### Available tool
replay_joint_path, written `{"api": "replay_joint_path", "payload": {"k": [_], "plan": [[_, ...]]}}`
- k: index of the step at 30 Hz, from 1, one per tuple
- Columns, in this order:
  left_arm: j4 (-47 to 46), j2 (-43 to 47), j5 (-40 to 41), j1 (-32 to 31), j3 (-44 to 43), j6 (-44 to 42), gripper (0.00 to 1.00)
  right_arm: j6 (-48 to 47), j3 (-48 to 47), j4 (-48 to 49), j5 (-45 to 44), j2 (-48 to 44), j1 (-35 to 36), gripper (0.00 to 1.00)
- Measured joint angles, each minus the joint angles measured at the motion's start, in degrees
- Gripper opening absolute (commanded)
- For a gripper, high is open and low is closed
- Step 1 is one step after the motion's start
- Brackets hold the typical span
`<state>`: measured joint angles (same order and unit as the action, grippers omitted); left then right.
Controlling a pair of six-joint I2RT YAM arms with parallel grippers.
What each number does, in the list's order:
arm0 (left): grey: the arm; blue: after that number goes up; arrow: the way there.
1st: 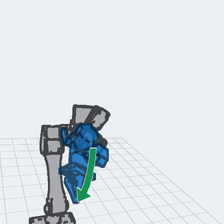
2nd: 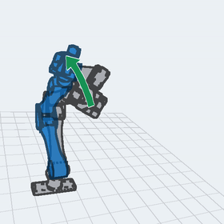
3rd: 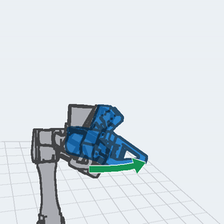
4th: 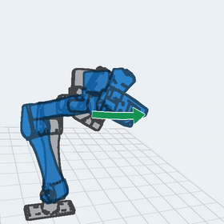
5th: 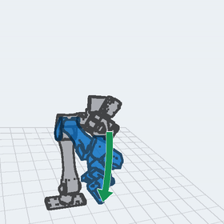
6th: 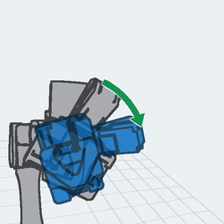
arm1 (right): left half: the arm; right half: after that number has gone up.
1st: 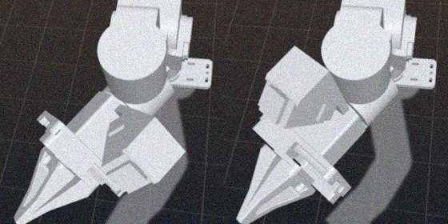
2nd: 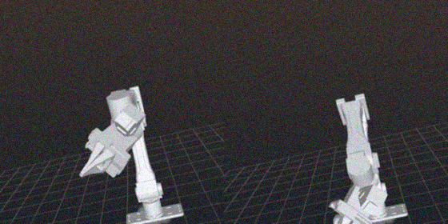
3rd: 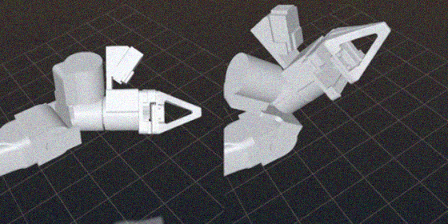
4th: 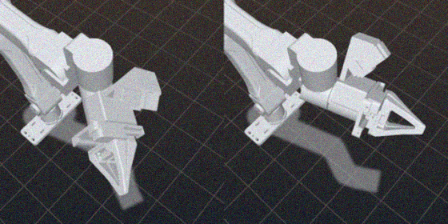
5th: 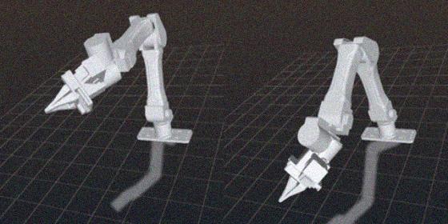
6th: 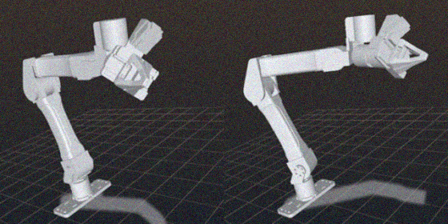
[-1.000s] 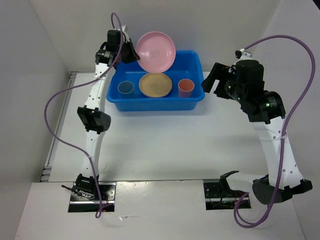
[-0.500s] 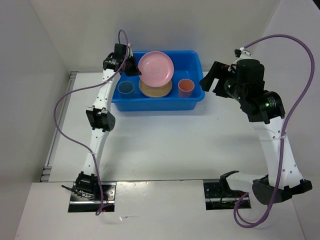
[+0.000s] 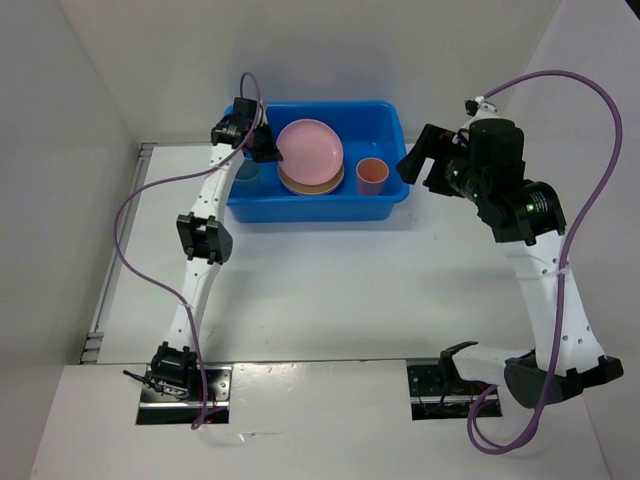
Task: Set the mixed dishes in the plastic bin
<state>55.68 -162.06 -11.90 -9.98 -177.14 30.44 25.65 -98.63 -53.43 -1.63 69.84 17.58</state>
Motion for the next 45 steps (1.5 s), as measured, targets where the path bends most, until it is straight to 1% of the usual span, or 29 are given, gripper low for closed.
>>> {"api": "replay_joint_path", "payload": {"k": [2, 3, 5, 6, 9, 10, 11, 12, 15, 16, 19, 21, 22, 24, 26, 31, 34, 39, 43, 45], "plan": [[-0.2, -0.2, 0.0, 0.2, 0.0, 0.0, 0.22, 0.0, 0.4, 0.0, 0.0, 0.1, 0.0, 0.9], [-0.3, -0.3, -0.1, 0.4, 0.0, 0.0, 0.23, 0.0, 0.5, 0.0, 0.0, 0.1, 0.0, 0.9], [-0.5, -0.6, -0.2, 0.6, 0.0, 0.2, 0.28, 0.0, 0.6, 0.1, 0.0, 0.4, 0.0, 0.9], [-0.6, -0.8, -0.4, 0.7, 0.0, 0.2, 0.28, 0.0, 0.7, 0.1, 0.1, 0.6, 0.0, 0.9], [-0.7, -0.9, -0.4, 0.9, 0.0, 0.4, 0.33, 0.0, 0.9, 0.3, 0.2, 0.9, 0.0, 0.9], [-0.7, -0.9, -0.4, 1.0, 0.0, 0.4, 0.38, 0.0, 0.9, 0.3, 0.2, 1.0, 0.0, 0.9], [-0.8, -0.9, -0.4, 1.0, -0.1, 0.4, 0.4, 0.0, 0.9, 0.3, 0.2, 1.0, 0.0, 0.9], [-0.9, -0.9, -0.5, 1.0, -0.2, 0.5, 0.4, 0.0, 1.0, 0.4, 0.2, 1.0, 0.0, 0.9], [-0.9, -0.9, -0.9, 1.0, -0.3, 0.8, 0.45, 0.0, 1.6, 0.7, 0.5, 1.0, 0.0, 0.9], [-0.9, -0.9, -1.2, 1.0, -0.3, 0.8, 0.46, 0.0, 1.9, 0.8, 0.5, 1.0, 0.0, 0.94], [-1.1, -0.8, -2.1, 1.0, -0.3, 0.8, 0.56, 0.2, 2.4, 0.9, 0.6, 1.0, 0.0, 1.0], [-1.2, -0.6, -2.4, 1.0, -0.3, 0.7, 0.59, 0.3, 2.7, 1.0, 0.6, 1.0, 0.0, 1.0], [-1.2, -0.4, -2.5, 1.0, -0.3, 0.7, 0.66, 0.3, 2.8, 1.1, 0.6, 1.0, 0.0, 1.0], [-1.1, 0.6, -2.7, 1.0, -0.3, 0.3, 0.74, 0.3, 3.5, 1.6, 0.7, 0.8, 0.0, 1.0], [-0.9, 2.6, -2.7, 1.0, -0.3, -0.3, 1.0, 0.4, 4.9, 2.1, 1.3, 0.0, 0.0, 1.0], [-0.1, 12.3, -1.8, 0.6, -0.3, -0.8, 1.0, 0.8, 9.6, 3.8, 4.3, -3.6, 0.0, 1.0], [0.9, 20.9, -1.4, 0.4, -0.2, -1.8, 1.0, 1.8, 12.0, 5.0, 5.7, -6.4, 0.0, 1.0], [5.3, 36.4, 0.3, -1.1, -0.5, -3.4, 1.0, 3.1, 16.6, 7.5, 7.8, -13.4, 0.0, 1.0], [8.2, 50.4, 2.8, -5.3, 5.2, -4.6, 1.0, 3.5, 20.5, 9.7, 10.6, -18.0, -0.3, 1.0], [9.6, 56.8, 4.6, -8.4, 8.4, -5.0, 1.0, 3.6, 21.9, 10.6, 11.8, -19.1, -0.5, 1.0]]}}
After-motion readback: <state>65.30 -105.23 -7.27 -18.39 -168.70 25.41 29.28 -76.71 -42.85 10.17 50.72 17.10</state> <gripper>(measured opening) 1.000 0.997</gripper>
